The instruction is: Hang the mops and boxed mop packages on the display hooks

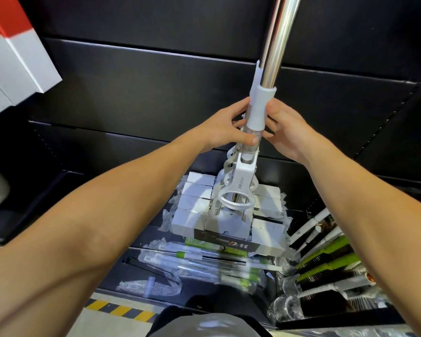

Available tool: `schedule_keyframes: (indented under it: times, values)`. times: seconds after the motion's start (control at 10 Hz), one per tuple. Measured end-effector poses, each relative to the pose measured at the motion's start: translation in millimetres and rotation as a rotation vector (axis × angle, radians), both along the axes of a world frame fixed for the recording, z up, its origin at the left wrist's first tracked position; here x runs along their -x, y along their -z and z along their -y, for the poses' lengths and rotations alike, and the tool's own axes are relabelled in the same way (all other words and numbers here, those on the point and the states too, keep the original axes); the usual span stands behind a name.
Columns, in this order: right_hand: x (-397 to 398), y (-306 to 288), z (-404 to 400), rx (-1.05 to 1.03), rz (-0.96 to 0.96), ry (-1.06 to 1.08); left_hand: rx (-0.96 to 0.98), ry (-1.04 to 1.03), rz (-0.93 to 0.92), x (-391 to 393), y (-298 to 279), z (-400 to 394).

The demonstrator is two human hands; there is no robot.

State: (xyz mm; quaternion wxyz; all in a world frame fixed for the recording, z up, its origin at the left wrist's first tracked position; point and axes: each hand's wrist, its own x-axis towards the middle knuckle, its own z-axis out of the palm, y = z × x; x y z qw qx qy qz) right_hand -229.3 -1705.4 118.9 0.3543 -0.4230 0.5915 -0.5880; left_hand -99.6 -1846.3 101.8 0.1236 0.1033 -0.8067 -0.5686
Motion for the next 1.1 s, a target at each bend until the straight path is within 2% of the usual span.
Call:
schedule_keyframes:
  times: [0.4,0.5,0.7,0.9,1.1]
  values:
    - [8,-3,3,-0.022,-0.073,0.048,0.055,-0.033,0.029,9,0,4]
    - [4,-1,-1,-0.013,-0.161,0.101,0.139,-0.062,0.04,9,0,1]
    - [-14,-16,-7,0.037,-0.539,0.416,0.367,-0.222,0.011,2,-2,-8]
    - [-39,-41,-19,-0.118,-0.797,0.655,0.535,-0.296,-0.027,-18,-18,-29]
    - [-74,-60,-35,-0.226,-0.894,0.768,0.666,-0.291,-0.127,-63,-47,-54]
